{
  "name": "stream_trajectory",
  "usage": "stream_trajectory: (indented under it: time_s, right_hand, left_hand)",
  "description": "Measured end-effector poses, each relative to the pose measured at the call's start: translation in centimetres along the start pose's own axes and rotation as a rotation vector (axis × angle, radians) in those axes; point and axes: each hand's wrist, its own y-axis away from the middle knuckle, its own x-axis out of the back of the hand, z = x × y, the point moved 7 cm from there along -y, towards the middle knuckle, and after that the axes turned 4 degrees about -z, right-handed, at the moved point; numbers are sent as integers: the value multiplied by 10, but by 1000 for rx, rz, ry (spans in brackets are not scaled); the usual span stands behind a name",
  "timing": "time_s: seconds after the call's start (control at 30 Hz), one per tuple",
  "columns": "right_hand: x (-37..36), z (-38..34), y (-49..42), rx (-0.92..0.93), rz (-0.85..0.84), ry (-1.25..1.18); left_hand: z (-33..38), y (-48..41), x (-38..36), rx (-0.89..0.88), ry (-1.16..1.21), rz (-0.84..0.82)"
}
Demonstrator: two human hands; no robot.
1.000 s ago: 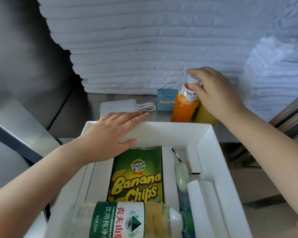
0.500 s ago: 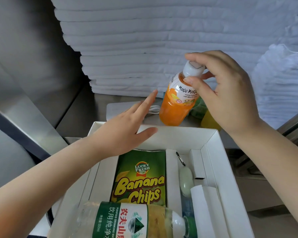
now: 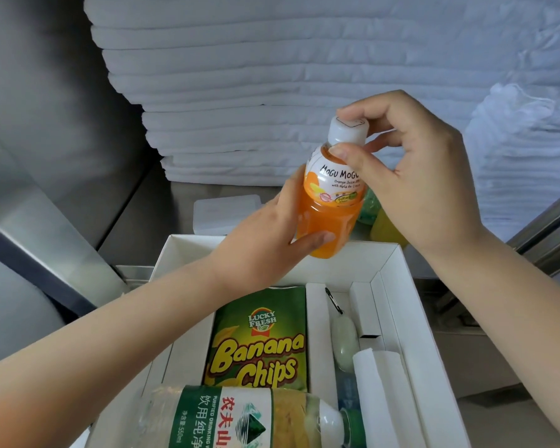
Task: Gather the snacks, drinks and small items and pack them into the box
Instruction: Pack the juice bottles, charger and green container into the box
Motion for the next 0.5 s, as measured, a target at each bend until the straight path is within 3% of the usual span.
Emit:
stream_trajectory:
  time_s: [0.13,0.37,0.5]
  right_hand:
    - [2,4,-5,-9,-27,-14]
    - [-15,6,11,104,-280,39]
    - [-17,8,13,115,-291,-5]
  left_hand:
    - [-3,0,0,22,69,-46]
    - [-8,9,6,50,133,-74]
    - [3,13,10,-41,-1,16]
